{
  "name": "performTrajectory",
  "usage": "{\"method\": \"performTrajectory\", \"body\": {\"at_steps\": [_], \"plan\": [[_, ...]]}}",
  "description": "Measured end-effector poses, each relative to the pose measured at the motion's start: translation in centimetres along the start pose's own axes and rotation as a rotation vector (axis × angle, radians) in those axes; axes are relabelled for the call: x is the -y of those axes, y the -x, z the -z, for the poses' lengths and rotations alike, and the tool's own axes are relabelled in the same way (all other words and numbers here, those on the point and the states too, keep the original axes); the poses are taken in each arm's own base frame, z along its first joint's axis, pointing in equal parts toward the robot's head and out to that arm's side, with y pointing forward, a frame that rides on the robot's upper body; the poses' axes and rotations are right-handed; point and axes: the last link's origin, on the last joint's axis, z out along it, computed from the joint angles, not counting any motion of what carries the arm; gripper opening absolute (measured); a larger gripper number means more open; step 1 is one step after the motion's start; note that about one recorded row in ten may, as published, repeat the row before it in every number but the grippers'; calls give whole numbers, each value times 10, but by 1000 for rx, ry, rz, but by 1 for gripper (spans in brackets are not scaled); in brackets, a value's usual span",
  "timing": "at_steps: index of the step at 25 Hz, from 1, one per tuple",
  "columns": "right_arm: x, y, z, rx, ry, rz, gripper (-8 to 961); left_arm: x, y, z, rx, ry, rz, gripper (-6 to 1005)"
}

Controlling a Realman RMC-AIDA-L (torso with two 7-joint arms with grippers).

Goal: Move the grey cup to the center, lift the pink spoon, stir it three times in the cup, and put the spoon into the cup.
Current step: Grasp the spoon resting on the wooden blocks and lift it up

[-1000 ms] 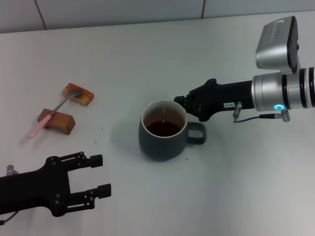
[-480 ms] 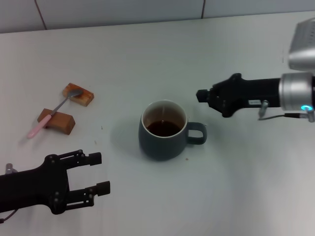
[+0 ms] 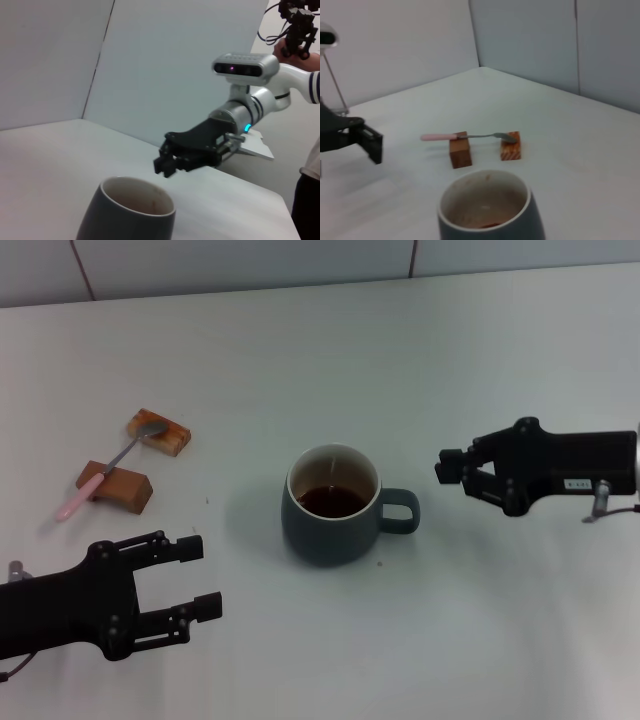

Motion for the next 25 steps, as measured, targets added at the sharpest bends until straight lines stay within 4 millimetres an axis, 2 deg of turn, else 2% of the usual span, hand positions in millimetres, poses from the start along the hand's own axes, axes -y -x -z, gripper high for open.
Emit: {"method": "performTrajectory", "body": {"at_steps": [2,7,10,15,25], "plan": [[-4,-3,3,1,10,-7,0,0,0,0,-1,-3,0,738],[-13,-11,8,5,45,-26,166,3,-2,1,-13,-22,-4,738],[-18,-16,10,-3,60,-36,349,4,-3,1,-16,-29,-4,738],[-25,-24,11,-14,73,-51,565,6,-3,2,-19,-42,-5,738],[-37,-32,14,-40,131,-49,564,6,-3,2,-16,-45,-4,738]]}}
